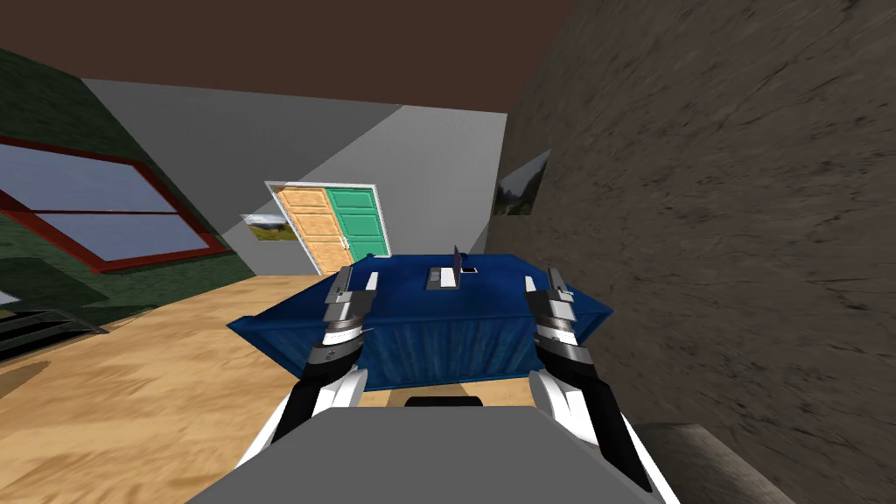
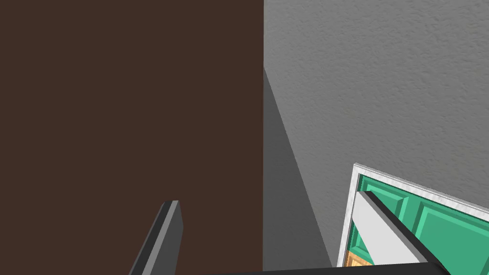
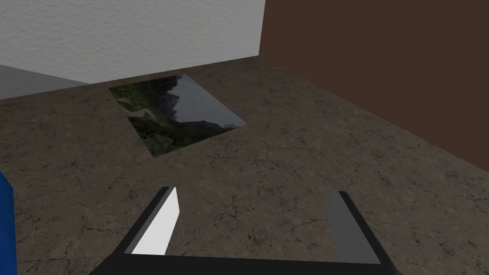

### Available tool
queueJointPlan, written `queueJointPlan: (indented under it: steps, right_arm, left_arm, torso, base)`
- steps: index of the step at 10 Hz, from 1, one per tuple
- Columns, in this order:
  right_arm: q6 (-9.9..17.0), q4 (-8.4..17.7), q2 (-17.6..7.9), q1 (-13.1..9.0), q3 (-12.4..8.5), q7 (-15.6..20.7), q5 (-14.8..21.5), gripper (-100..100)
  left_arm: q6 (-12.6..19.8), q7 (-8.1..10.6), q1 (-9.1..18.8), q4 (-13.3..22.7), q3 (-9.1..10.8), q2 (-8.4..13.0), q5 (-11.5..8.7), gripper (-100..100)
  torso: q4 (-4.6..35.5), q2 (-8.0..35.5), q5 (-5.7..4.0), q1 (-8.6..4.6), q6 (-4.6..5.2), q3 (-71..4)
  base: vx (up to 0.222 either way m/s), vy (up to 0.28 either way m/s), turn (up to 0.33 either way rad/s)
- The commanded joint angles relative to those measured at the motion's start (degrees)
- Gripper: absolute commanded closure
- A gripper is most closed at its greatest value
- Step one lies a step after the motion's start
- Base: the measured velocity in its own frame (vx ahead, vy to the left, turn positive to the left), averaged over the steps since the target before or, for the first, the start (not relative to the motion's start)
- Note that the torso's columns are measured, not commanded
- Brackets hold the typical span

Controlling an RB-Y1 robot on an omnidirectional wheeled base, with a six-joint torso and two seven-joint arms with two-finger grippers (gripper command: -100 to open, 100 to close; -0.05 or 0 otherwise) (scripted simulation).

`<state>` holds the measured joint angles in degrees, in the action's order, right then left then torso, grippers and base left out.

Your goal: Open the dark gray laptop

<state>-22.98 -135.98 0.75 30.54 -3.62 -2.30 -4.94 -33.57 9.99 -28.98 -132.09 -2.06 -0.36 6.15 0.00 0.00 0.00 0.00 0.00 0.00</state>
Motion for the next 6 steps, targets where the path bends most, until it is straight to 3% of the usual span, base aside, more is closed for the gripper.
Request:
queueJointPlan:
  steps: [1,6]
  right_arm:
    - [0.00,0.00,0.00,0.00,0.00,0.00,0.00,0]
    - [0.00,-0.01,0.00,0.00,0.00,0.00,0.00,0]
  left_arm:
    - [0.00,0.00,0.00,0.00,0.00,0.00,0.00,0]
    - [0.00,0.00,0.00,-0.01,0.00,0.00,0.00,0]
  torso:
    - [2.35,2.32,0.00,0.00,0.00,-4.67]
    - [22.68,22.69,0.00,0.00,0.00,-45.36]
  base:
    - [0.000,0.000,0.000]
    - [0.000,0.000,0.000]
